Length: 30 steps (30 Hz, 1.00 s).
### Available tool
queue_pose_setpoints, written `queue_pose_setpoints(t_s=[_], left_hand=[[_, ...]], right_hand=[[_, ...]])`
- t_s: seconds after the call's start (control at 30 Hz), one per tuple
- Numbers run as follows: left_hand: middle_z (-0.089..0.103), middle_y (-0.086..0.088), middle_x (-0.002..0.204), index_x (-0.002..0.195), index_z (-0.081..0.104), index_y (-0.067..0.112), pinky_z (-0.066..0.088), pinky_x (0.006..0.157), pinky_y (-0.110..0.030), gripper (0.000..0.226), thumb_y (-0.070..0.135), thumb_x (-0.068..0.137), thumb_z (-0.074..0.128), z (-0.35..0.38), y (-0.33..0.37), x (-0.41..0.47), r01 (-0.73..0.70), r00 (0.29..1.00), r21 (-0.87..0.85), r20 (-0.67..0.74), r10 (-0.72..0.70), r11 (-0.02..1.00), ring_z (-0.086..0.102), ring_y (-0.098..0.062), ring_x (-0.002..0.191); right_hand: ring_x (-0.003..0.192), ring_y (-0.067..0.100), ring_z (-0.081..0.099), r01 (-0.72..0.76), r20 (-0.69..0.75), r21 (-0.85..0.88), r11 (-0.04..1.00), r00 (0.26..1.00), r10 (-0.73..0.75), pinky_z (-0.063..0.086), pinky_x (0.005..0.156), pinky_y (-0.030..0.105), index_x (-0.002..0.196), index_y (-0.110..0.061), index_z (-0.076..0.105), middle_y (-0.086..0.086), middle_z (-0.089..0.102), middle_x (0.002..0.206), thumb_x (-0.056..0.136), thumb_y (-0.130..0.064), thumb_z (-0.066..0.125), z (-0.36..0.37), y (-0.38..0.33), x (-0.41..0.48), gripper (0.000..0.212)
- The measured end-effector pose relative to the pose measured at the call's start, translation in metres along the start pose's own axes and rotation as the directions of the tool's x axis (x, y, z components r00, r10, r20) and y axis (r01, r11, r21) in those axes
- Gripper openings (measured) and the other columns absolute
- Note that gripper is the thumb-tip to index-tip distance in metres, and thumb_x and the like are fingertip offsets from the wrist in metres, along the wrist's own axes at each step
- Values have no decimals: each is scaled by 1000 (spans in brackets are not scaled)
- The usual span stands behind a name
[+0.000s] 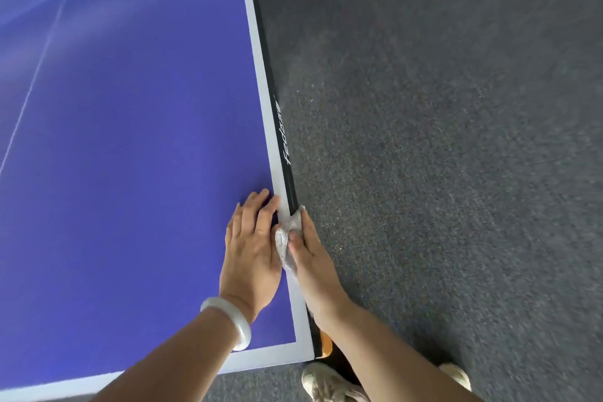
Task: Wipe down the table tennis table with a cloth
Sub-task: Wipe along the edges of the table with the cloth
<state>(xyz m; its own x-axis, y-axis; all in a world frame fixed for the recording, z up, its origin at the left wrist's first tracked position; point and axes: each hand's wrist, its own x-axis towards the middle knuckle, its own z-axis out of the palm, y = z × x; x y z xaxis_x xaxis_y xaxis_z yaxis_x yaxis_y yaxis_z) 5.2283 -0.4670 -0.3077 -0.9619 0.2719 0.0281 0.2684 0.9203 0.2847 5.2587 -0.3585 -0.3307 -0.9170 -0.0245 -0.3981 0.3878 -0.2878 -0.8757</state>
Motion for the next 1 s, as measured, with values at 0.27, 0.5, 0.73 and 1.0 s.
queue_pose_setpoints(t_s=[0.27,0.5,0.73,1.0], left_hand=[[36,-2,150,141,45,15,20,116,-40,46,30,102,27,4,-2,2,10,999,9,-37,-9,1000,25,-19,142],[39,-5,149,142,44,14,26,116,-47,49,34,101,26,4,-4,2,-16,1000,16,-16,17,1000,25,-20,142],[37,0,149,141,45,17,16,118,-38,46,31,101,28,4,-2,3,9,999,9,-35,-9,1000,27,-19,142],[39,-4,148,141,43,16,17,116,-39,49,27,94,33,3,-2,2,-17,1000,28,-19,17,999,26,-21,141]], right_hand=[[150,5,15,23,-27,-123,992,999,-26,16,124,33,152,-19,11,-4,14,163,105,-11,38,2,16,-36,54],[143,4,34,-55,-36,-9,998,998,54,27,119,30,152,-29,29,-11,36,155,106,-28,40,-2,-20,-9,47],[131,-10,28,-151,-31,-35,988,988,150,19,89,-7,153,-26,24,-16,25,155,107,-17,37,-6,-1,-34,49],[132,-13,33,-106,-21,-34,994,994,105,23,87,-8,155,-28,21,-15,28,157,108,-24,34,-7,-21,-11,49]])
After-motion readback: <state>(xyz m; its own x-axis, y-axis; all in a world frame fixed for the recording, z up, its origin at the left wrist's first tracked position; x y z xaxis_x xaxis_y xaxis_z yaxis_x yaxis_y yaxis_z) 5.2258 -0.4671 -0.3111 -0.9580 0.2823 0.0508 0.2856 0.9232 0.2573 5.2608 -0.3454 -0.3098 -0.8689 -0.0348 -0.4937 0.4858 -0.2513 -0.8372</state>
